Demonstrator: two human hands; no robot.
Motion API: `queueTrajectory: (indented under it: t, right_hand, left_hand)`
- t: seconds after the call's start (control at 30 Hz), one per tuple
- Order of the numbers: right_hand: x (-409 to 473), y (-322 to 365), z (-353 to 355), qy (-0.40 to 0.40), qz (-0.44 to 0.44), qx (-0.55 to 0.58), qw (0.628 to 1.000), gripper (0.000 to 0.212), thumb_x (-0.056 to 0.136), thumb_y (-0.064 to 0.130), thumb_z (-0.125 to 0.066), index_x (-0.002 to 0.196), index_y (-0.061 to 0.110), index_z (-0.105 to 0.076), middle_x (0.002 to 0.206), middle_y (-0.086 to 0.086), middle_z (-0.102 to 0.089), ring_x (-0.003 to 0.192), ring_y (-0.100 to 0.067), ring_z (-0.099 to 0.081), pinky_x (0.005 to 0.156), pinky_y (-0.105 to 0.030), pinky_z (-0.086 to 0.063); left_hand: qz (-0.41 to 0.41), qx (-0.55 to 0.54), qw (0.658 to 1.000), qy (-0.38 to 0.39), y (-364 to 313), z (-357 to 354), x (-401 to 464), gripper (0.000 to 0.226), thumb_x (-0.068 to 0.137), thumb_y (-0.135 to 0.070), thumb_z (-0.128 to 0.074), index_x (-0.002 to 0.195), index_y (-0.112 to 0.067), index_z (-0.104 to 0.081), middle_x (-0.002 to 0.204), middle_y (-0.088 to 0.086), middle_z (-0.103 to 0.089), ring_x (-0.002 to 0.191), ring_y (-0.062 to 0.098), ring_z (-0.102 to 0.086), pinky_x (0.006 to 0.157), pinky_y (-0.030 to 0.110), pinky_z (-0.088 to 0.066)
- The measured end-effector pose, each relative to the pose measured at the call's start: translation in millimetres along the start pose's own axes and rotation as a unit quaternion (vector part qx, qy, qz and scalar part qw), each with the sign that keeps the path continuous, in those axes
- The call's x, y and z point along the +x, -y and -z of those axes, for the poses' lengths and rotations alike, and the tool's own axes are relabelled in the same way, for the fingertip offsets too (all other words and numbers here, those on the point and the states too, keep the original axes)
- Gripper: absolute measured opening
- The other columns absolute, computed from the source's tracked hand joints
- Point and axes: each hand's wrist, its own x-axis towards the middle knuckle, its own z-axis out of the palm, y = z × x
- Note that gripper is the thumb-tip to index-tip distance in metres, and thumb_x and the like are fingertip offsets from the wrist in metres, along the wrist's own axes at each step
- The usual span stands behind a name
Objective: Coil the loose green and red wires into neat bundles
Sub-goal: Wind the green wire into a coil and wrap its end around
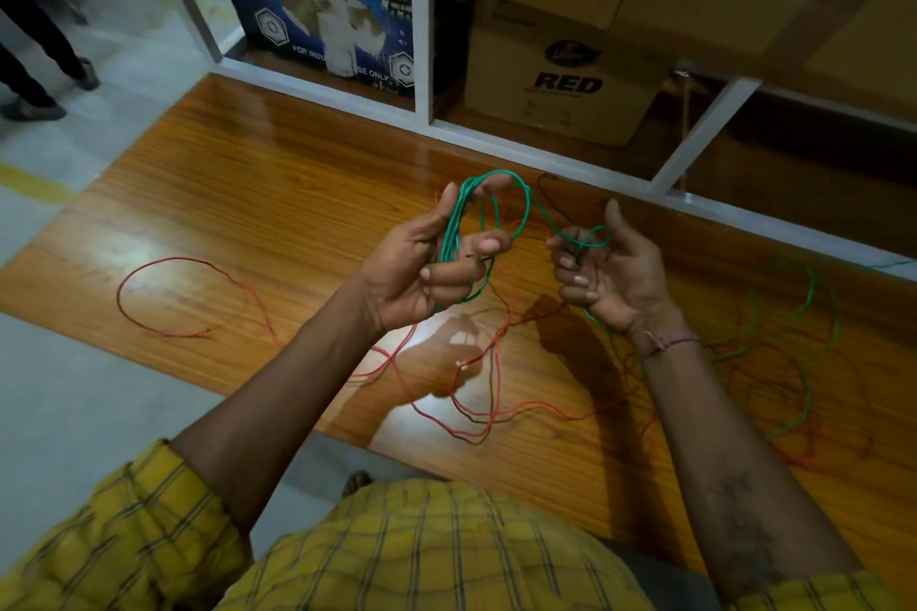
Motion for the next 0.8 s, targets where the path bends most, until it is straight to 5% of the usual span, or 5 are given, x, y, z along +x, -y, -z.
queueTrajectory:
  t: [0.2,0.3,0.47,0.6,0.8]
  right_hand:
    - [0,-12,0,-0.007,0.056,-0.025,0.998,0.046,0.079,0.034,-0.087,0.106,0.008,-0.06,0.083,-0.004,-0.049,0.057,-0.006,-0.04,0.04,-0.014,-0.024]
    - [6,-21,-8,-0.119,0.106,-0.099,0.982,0.016,0.092,0.01,-0.071,0.09,0.013,-0.055,0.078,-0.005,-0.044,0.052,-0.003,-0.044,0.035,-0.012,-0.029]
    - [10,-19,-16,-0.245,0.158,-0.073,0.954,0.012,0.102,0.02,-0.066,0.091,0.014,-0.067,0.071,0.0,-0.066,0.057,-0.006,-0.062,0.046,-0.016,-0.045]
    - [15,-12,-7,-0.353,0.175,-0.103,0.913,0.023,0.107,0.018,-0.06,0.085,0.013,-0.066,0.056,0.008,-0.06,0.042,0.0,-0.046,0.039,-0.014,-0.032]
    - [27,-6,15,-0.444,0.159,-0.184,0.862,0.031,0.104,0.021,-0.064,0.073,0.023,-0.062,0.077,0.005,-0.062,0.061,-0.005,-0.045,0.046,-0.015,-0.033]
  left_hand:
    - [-0.03,-0.004,0.999,-0.023,0,6,-5,0.042,0.11,-0.049,-0.033,0.148,-0.034,-0.037,0.094,0.006,-0.051,0.047,0.002,-0.014,0.042,0.017,-0.013]
    - [-0.044,0.0,0.998,-0.043,1,9,-8,0.042,0.11,-0.049,-0.033,0.148,-0.033,-0.041,0.093,0.006,-0.052,0.048,0.004,-0.02,0.042,0.018,-0.012]
    - [-0.036,0.02,0.997,-0.066,10,7,-10,0.043,0.11,-0.05,-0.032,0.148,-0.033,-0.042,0.091,0.004,-0.052,0.047,0.003,-0.018,0.043,0.019,-0.009]
    - [0.007,0.026,0.999,-0.044,15,2,-16,0.042,0.109,-0.05,-0.034,0.145,-0.034,-0.05,0.088,0.004,-0.051,0.046,0.003,-0.018,0.04,0.017,-0.013]
    - [0.065,0.061,0.996,0.0,27,-9,-34,0.04,0.108,-0.052,-0.041,0.139,-0.036,-0.059,0.085,0.002,-0.049,0.046,0.002,-0.019,0.04,0.016,-0.018]
